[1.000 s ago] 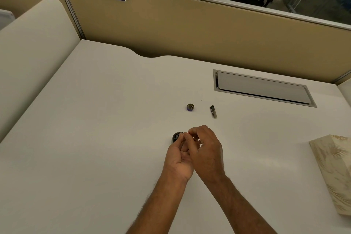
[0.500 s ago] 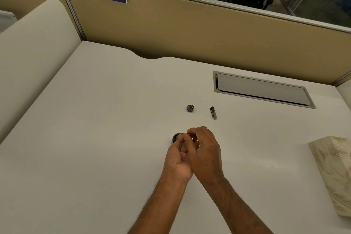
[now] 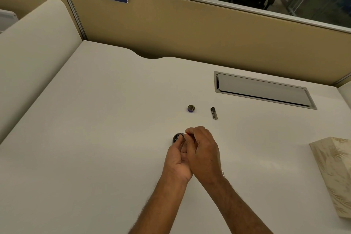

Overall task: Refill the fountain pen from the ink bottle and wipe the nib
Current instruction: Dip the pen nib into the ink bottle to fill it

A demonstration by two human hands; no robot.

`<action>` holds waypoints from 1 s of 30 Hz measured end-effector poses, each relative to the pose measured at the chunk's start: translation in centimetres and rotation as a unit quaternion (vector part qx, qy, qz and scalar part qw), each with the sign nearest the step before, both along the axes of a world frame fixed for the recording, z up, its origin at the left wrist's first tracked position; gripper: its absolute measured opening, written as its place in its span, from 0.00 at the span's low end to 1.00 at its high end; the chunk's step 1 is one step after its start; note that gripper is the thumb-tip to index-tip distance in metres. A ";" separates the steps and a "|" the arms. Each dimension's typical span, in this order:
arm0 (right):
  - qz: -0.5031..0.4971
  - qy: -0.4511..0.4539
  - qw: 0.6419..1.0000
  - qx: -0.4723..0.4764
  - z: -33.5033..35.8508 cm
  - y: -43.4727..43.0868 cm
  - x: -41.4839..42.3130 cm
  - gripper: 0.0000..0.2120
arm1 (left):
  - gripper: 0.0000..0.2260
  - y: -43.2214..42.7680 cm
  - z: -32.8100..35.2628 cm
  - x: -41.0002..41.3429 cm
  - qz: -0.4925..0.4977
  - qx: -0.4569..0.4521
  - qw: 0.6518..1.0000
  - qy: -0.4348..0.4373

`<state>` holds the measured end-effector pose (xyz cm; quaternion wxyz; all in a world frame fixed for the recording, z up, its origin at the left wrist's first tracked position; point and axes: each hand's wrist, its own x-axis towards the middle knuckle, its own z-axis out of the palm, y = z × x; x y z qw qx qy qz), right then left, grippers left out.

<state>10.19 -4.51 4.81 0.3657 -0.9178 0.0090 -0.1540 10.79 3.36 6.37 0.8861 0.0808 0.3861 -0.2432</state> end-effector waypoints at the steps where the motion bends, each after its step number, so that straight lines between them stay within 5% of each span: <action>1: -0.001 0.001 1.000 -0.001 0.1 0.0 0.0 0.06 | 0.13 0.0 0.2 0.0 0.000 -0.002 1.000 0.000; 30: 0.017 -0.007 1.000 0.014 0.4 0.5 0.1 0.07 | 0.11 0.1 0.3 -0.1 0.012 0.007 1.000 0.011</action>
